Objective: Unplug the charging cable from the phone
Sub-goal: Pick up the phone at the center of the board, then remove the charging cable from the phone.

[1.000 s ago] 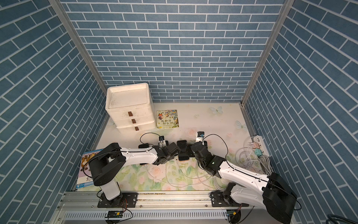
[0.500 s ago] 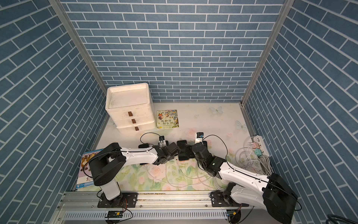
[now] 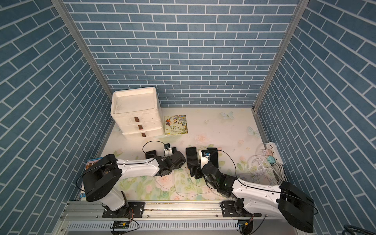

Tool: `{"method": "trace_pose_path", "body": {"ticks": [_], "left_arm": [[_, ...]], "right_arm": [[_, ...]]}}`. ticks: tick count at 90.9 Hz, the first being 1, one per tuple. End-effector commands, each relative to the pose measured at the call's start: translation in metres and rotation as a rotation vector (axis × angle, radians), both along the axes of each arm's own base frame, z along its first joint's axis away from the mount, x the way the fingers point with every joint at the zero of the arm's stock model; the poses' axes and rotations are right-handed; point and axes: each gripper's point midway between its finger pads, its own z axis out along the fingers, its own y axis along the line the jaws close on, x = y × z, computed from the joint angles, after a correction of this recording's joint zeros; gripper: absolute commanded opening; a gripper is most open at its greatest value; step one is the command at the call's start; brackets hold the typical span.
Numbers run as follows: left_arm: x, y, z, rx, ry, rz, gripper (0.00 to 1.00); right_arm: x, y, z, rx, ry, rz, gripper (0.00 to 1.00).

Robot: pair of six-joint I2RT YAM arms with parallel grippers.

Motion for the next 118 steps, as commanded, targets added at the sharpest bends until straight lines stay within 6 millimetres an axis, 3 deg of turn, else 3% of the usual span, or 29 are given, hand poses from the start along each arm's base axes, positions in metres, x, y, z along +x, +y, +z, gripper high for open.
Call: {"method": "trace_pose_path", "body": {"ticks": [1,14,26,40,76,92,118], "left_arm": [[0.009,0.000,0.027,-0.040,-0.118,0.037,0.00],[0.009,0.001,0.037,-0.064,-0.158,0.044,0.00],[0.010,0.001,0.042,-0.074,-0.180,0.045,0.00],[0.010,0.001,0.046,-0.091,-0.205,0.045,0.00],[0.010,0.007,0.068,-0.174,-0.289,0.072,0.00],[0.009,0.006,0.070,-0.190,-0.290,0.068,0.00],[0.010,0.002,0.075,-0.194,-0.296,0.060,0.00]], "right_arm": [[0.007,-0.001,-0.005,-0.112,-0.057,-0.115,0.81],[0.003,-0.003,-0.009,-0.082,-0.105,-0.134,0.81],[-0.014,0.027,-0.007,0.047,-0.021,0.099,0.80],[-0.031,0.048,-0.009,0.138,0.020,0.239,0.77],[-0.059,0.072,-0.006,0.319,0.074,0.391,0.75],[-0.059,0.082,-0.010,0.343,0.111,0.392,0.72],[-0.046,0.094,-0.017,0.278,0.132,0.343,0.58]]}}
